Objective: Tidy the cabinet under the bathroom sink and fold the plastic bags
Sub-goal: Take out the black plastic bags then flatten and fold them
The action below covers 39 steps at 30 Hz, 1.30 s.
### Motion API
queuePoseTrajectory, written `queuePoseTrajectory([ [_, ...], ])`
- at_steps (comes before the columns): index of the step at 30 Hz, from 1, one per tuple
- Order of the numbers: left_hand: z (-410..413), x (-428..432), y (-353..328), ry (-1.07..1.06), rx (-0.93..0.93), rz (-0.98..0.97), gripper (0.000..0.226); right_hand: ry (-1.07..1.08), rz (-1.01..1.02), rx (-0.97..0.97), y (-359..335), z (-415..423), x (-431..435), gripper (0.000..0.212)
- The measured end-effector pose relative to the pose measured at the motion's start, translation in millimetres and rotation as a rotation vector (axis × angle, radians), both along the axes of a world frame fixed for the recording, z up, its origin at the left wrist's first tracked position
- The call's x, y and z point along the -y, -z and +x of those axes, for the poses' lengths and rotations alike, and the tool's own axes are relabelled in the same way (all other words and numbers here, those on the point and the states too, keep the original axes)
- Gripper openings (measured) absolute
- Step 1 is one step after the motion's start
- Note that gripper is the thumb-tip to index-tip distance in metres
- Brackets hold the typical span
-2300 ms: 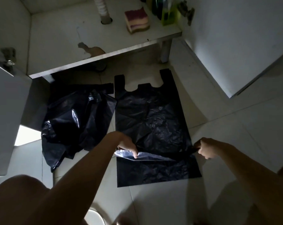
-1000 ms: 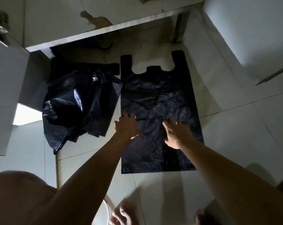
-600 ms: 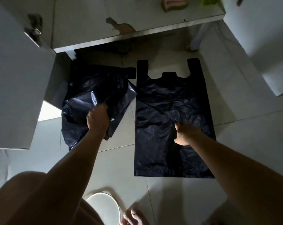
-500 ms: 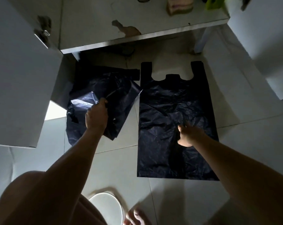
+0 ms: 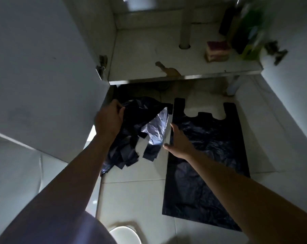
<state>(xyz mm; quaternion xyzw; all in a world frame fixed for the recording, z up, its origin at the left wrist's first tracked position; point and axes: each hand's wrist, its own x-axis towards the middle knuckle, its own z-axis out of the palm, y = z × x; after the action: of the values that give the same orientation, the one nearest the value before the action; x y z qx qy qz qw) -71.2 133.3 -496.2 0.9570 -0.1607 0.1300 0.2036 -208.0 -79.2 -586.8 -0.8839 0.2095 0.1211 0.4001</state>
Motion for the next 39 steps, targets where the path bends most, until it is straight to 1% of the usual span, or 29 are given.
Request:
queuePoseTrajectory([
  [2,9,-3,-24,-0.005,0.024,0.015,0.017,0.068,0.052,0.142,-14,21,-4,0.104],
  [4,18,-7,-43,0.007,0.012,-0.013,0.017,0.145,0.132,0.235,-30,40,-5,0.107],
  [6,23,-10,-58,0.026,-0.004,-0.033,0.017,0.175,0.153,0.292,-42,55,-5,0.110],
  [8,25,-14,-70,0.015,-0.011,-0.041,0.016,0.185,0.137,0.318,-50,67,-7,0.105],
  [9,26,-16,-74,-0.006,-0.011,-0.040,0.015,0.177,0.137,0.319,-53,73,-7,0.096],
  [12,30,-21,-86,-0.054,0.012,-0.082,0.017,0.074,0.102,0.215,-63,83,-14,0.048],
  [13,31,-22,-90,-0.067,0.019,-0.105,0.018,0.024,0.087,0.181,-62,86,-19,0.038],
  [14,33,-24,-93,-0.074,0.026,-0.137,0.019,-0.015,0.061,0.153,-62,85,-26,0.030],
  [16,37,-27,-100,-0.087,0.048,-0.198,0.019,-0.050,-0.013,0.158,-62,83,-43,0.023],
  [17,38,-29,-105,-0.093,0.065,-0.226,0.019,-0.042,-0.038,0.188,-59,82,-52,0.021],
  [19,38,-28,-114,-0.085,0.109,-0.300,0.020,-0.012,-0.022,0.246,-58,80,-68,0.018],
  [21,36,-26,-126,-0.076,0.155,-0.373,0.020,-0.016,0.031,0.275,-65,81,-81,0.019],
  [24,36,-21,-147,-0.070,0.230,-0.422,0.018,-0.037,0.162,0.249,-89,88,-94,0.021],
  [27,36,-14,-168,-0.039,0.286,-0.428,0.018,-0.031,0.328,0.188,-111,97,-100,0.033],
  [28,36,-12,-177,-0.024,0.308,-0.430,0.020,-0.023,0.364,0.188,-120,100,-101,0.033],
  [30,36,-7,-192,-0.013,0.347,-0.422,0.022,-0.038,0.419,0.196,-134,104,-102,0.023],
  [32,34,-3,-207,-0.018,0.382,-0.417,0.023,-0.006,0.488,0.214,-146,112,-99,0.033],
  [33,33,-1,-215,-0.020,0.400,-0.419,0.024,-0.002,0.511,0.231,-152,114,-97,0.030],
  [35,30,3,-229,-0.013,0.437,-0.418,0.026,-0.015,0.513,0.259,-172,114,-96,0.018],
  [37,28,7,-239,0.002,0.455,-0.394,0.025,-0.011,0.532,0.235,-189,113,-95,0.010],
  [39,27,11,-243,0.021,0.455,-0.345,0.025,-0.096,0.485,0.212,-198,113,-94,0.013],
])
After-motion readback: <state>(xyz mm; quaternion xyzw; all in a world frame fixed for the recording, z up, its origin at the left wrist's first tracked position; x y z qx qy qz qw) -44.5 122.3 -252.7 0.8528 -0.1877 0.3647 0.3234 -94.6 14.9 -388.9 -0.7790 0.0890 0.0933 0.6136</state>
